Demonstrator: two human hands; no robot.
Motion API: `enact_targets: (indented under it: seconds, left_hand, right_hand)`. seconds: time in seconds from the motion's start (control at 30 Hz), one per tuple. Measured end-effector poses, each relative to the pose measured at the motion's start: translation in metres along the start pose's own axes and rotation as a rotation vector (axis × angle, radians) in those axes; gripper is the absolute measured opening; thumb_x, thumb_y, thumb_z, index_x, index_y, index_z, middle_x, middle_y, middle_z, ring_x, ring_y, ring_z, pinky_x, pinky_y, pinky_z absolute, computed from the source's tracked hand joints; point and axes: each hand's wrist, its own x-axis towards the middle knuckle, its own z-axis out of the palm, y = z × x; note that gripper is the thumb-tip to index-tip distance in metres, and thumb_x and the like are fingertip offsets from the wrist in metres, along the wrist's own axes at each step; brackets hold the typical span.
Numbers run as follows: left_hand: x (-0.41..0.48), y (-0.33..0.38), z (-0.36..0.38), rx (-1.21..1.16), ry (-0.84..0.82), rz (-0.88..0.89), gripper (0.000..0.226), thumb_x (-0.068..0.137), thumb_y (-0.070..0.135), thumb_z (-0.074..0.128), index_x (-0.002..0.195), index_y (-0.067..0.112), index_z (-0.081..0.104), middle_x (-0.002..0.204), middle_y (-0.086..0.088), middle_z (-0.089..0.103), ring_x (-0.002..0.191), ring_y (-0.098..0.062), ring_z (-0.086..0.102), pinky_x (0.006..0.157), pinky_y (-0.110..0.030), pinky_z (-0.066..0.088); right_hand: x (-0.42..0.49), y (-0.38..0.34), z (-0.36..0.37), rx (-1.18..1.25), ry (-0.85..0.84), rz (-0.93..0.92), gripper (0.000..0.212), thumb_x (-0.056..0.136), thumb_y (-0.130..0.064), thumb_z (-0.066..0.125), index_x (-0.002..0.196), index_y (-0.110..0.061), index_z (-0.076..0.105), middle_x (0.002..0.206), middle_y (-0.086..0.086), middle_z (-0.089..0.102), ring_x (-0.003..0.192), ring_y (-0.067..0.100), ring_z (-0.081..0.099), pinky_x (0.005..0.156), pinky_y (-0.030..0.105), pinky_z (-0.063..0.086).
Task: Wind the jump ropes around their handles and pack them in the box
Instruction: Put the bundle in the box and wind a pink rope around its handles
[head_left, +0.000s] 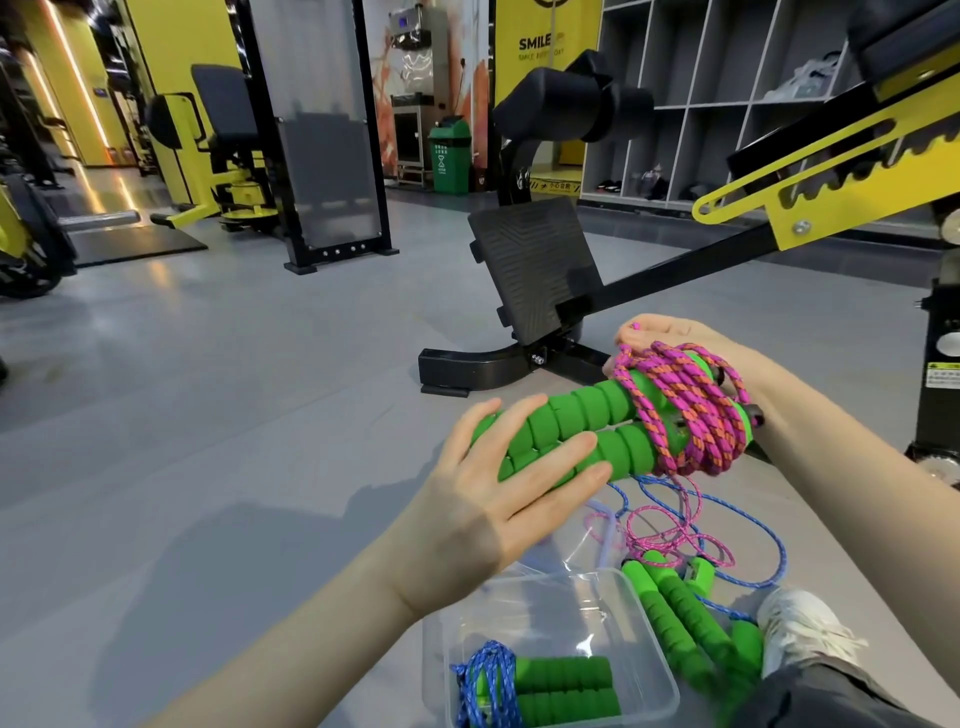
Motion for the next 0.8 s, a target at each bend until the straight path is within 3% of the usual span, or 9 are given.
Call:
enact_targets:
  seconds: [0.07,0.17,0.23,0.37,0.47,0.53,0.63,0.7,0.8]
  left_hand:
    - [0.0,-0.003,-0.001,0.022,0.011,0.006,0.029,0.103,0.009,0.034,0.126,0.012,0.052,0.126,-0.006,0.063,0.117,-0.044,0.05,0.095,-0.055,0.042]
    - [-0.003,-0.007,0.0,0.059,0.017,0.039,0.027,0.103,0.009,0.036,0.125,0.012,0.052,0.124,-0.007,0.064,0.116,-0.045,0.05,0.095,-0.056,0.042]
    - [-0.007,-0.009,0.003,0.081,0.005,0.051,0.028,0.101,0.005,0.039,0.126,0.011,0.053,0.125,-0.007,0.063,0.116,-0.045,0.05,0.096,-0.056,0.041]
    - [-0.024,-0.018,0.012,0.125,-0.014,-0.027,0.039,0.092,-0.004,0.043,0.128,0.01,0.052,0.132,-0.005,0.055,0.118,-0.044,0.047,0.097,-0.054,0.037]
    - [-0.03,-0.029,0.012,0.164,-0.007,-0.083,0.043,0.087,-0.002,0.053,0.128,0.011,0.051,0.134,-0.004,0.05,0.118,-0.043,0.046,0.098,-0.053,0.035]
    - [-0.028,-0.027,0.012,0.139,-0.021,-0.052,0.037,0.093,-0.001,0.045,0.128,0.011,0.052,0.132,-0.005,0.054,0.117,-0.044,0.048,0.097,-0.053,0.037]
    - [-0.021,-0.014,0.014,0.063,-0.053,0.021,0.034,0.099,0.001,0.033,0.126,0.01,0.053,0.127,-0.008,0.062,0.114,-0.045,0.051,0.095,-0.054,0.039]
    - [-0.017,-0.008,0.012,0.036,-0.058,0.047,0.033,0.101,0.003,0.033,0.126,0.01,0.053,0.127,-0.007,0.063,0.114,-0.045,0.054,0.097,-0.054,0.039]
    - [-0.013,-0.003,0.009,0.034,-0.045,0.063,0.029,0.104,0.008,0.033,0.126,0.012,0.052,0.125,-0.006,0.064,0.112,-0.044,0.057,0.096,-0.054,0.04]
  right_hand:
    - [-0.002,0.0,-0.004,-0.011,-0.004,-0.045,0.044,0.038,-0.047,0.091,0.069,-0.022,0.073,0.072,0.0,0.069,0.067,0.011,0.066,0.065,0.023,0.056]
    - [-0.007,-0.007,-0.008,-0.089,0.001,-0.05,0.016,0.059,-0.03,0.084,0.066,-0.021,0.073,0.069,0.0,0.069,0.064,0.011,0.065,0.061,0.021,0.055]
    - [-0.009,-0.016,-0.009,-0.11,-0.001,-0.099,0.012,0.06,-0.021,0.084,0.066,-0.019,0.074,0.068,0.0,0.07,0.064,0.011,0.066,0.062,0.019,0.054]
    - [-0.013,-0.031,-0.013,-0.181,0.043,-0.247,0.043,0.044,-0.05,0.088,0.072,-0.019,0.075,0.074,-0.001,0.07,0.072,0.01,0.066,0.074,0.021,0.053]
    - [-0.015,-0.034,-0.016,-0.354,0.101,-0.298,0.049,0.044,-0.062,0.082,0.074,-0.024,0.075,0.077,-0.002,0.07,0.077,0.011,0.063,0.078,0.024,0.051]
    - [-0.012,-0.034,-0.014,-0.323,0.122,-0.347,0.041,0.049,-0.056,0.083,0.073,-0.024,0.075,0.077,-0.002,0.071,0.075,0.012,0.063,0.075,0.024,0.052]
    - [-0.006,-0.034,-0.006,-0.277,0.133,-0.368,0.006,0.066,-0.027,0.076,0.069,-0.023,0.074,0.074,-0.003,0.071,0.071,0.01,0.063,0.074,0.022,0.05]
    - [-0.004,-0.032,0.001,-0.33,0.13,-0.357,0.007,0.074,-0.011,0.069,0.073,-0.017,0.072,0.072,-0.005,0.071,0.071,0.008,0.063,0.073,0.018,0.049]
    - [-0.004,-0.03,0.008,-0.399,0.107,-0.315,0.005,0.075,-0.01,0.068,0.079,-0.012,0.069,0.071,-0.006,0.069,0.072,0.008,0.062,0.073,0.016,0.049]
